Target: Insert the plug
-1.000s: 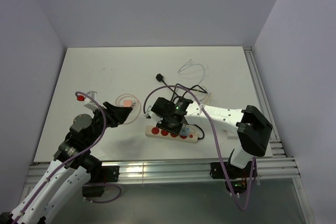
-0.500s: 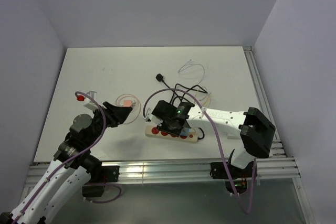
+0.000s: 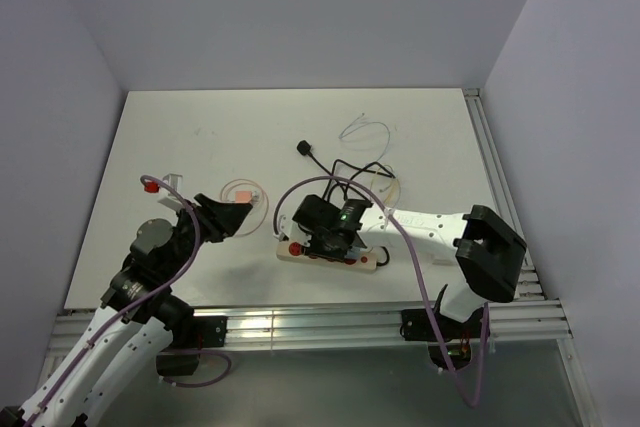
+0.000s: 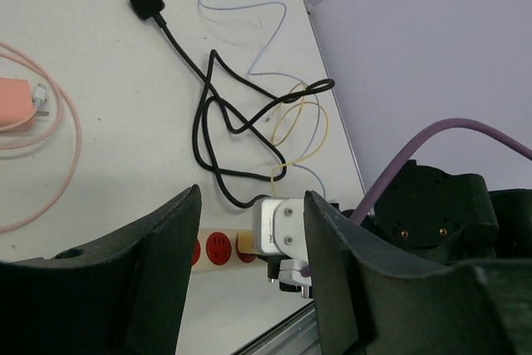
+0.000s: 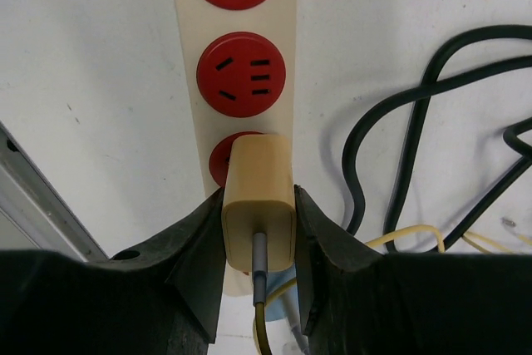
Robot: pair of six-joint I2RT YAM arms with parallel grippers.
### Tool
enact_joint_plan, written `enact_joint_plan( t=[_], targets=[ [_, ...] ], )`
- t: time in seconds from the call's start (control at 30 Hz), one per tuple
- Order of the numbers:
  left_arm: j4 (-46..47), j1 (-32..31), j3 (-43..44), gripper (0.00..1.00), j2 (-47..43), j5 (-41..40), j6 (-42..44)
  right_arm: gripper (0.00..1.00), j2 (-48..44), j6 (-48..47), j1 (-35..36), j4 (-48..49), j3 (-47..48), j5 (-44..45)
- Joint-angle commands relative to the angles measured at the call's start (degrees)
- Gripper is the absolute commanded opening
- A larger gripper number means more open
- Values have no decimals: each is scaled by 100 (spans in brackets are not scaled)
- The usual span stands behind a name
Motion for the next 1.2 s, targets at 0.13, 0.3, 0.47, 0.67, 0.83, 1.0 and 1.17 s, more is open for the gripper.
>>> enact_joint_plan(
  t=[0.13, 0.3, 0.47, 0.67, 0.83, 1.0, 1.17],
  targets=[
    [219, 13, 63, 58, -115, 93, 36, 0, 469, -349, -667, 338, -674, -709],
    [201, 5, 72, 57, -115, 146, 36, 0, 873, -410, -931, 260, -429, -710],
    [96, 13, 98, 57, -264, 111, 71, 0, 1172, -174, -695, 443, -691, -843],
    [25, 5, 151, 56, -396, 50, 97, 0, 1041, -225, -694, 348, -886, -1061],
    [78, 13, 221, 56, -203, 120, 106, 13, 498, -120, -685, 637, -912, -449],
    [218, 14, 213, 58, -71, 234, 71, 93, -136, -67, -808, 760, -474, -201],
    [246, 14, 309, 59, 8, 313, 62, 100, -611, -59, -817, 489, 370, -60]
  ],
)
